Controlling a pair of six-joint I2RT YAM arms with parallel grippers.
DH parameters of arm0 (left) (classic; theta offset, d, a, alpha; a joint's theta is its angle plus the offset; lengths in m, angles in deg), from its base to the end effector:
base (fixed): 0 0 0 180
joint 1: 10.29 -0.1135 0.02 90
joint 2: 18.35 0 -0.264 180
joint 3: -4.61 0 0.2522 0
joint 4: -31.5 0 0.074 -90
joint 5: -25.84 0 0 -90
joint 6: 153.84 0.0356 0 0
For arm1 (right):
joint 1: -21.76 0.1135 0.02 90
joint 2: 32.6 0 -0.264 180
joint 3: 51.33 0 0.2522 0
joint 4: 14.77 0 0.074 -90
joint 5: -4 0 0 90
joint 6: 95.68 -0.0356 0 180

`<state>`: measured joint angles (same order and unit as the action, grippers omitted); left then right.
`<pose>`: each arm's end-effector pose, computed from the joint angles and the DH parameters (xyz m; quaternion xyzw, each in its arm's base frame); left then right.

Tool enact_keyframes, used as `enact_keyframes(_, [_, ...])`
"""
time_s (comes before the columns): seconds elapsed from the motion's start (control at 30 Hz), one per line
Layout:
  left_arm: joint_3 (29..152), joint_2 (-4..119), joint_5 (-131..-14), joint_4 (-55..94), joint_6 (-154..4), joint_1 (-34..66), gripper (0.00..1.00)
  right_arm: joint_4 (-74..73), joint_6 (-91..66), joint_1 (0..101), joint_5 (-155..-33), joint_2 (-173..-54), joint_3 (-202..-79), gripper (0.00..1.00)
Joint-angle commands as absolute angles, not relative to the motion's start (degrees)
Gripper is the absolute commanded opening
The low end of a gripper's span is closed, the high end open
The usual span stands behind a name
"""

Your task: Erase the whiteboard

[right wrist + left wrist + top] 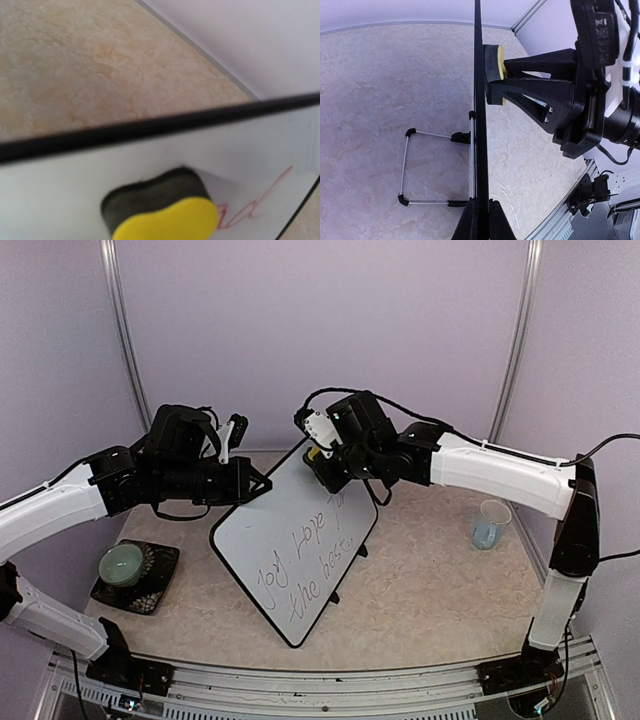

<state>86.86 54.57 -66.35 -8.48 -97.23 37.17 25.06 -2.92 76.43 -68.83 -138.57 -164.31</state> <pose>0.1921 -0.2113 0.3509 0.1158 0.8610 -0.3336 0.3660 0.2594 0.3478 0.3395 -0.3545 0.7958 0.0892 0.4828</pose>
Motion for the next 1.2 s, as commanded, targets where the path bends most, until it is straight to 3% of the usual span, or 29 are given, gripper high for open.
enact_keyframes(0.0, [87.67, 54.05, -69.55, -5.86, -96.53, 38.76, 0.00, 23.53, -3.66, 75.75, -71.26, -138.54, -157.85, 0.00])
enact_keyframes(0.27, [87.63, 54.19, -69.60, -5.87, -96.38, 38.67, 0.00, 21.59, -4.93, 74.85, -72.91, -136.97, -150.42, 0.00])
enact_keyframes(0.83, [86.79, 53.71, -69.30, -5.65, -96.84, 38.93, 0.00, 25.43, -1.31, 73.97, -72.32, -142.42, -169.33, 0.00])
enact_keyframes(1.17, [86.29, 53.59, -69.26, -5.23, -96.48, 38.85, 0.00, 24.84, -2.05, 73.43, -72.09, -141.99, -165.26, 0.00])
